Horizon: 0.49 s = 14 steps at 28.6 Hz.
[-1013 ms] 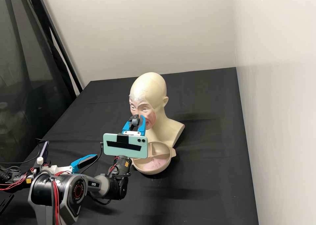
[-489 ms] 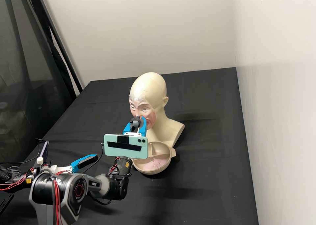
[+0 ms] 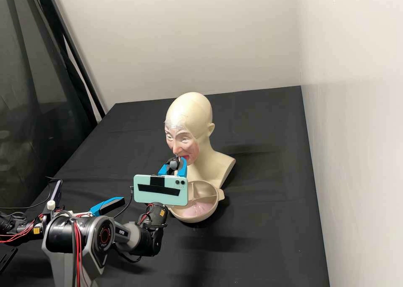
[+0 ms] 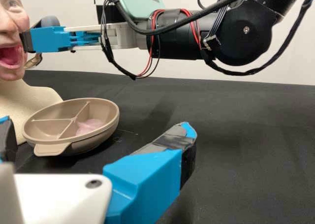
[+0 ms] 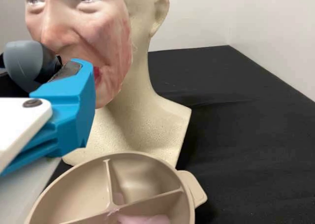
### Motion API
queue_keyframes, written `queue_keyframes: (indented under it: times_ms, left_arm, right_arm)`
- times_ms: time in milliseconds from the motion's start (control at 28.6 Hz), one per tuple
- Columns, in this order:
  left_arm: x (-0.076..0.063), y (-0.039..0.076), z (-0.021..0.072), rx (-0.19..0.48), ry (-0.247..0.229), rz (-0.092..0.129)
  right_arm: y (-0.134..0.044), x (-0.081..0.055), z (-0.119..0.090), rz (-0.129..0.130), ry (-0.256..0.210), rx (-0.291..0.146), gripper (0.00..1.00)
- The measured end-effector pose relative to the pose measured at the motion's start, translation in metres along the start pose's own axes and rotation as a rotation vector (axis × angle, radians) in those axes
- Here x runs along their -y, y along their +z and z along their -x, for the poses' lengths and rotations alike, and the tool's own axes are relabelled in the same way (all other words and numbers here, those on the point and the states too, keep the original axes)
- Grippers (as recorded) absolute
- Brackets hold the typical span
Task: Feed the grandma with a spoon
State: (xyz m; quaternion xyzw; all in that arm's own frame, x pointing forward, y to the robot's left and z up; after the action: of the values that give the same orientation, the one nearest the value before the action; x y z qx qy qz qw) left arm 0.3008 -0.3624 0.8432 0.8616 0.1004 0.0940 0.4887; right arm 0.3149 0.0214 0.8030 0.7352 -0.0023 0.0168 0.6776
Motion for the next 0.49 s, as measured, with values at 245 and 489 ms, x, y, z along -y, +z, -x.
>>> queue_keyframes:
  times_ms: [245,489]
  left_arm:
    - [0.000,0.000,0.0000,0.000,0.000,0.000]
    - [0.000,0.000,0.0000,0.000,0.000,0.000]
  right_arm:
    - [-0.006,0.000,-0.004,0.011,0.008,-0.018,0.00]
    - [-0.013,0.000,-0.009,0.012,0.014,-0.045,0.00]
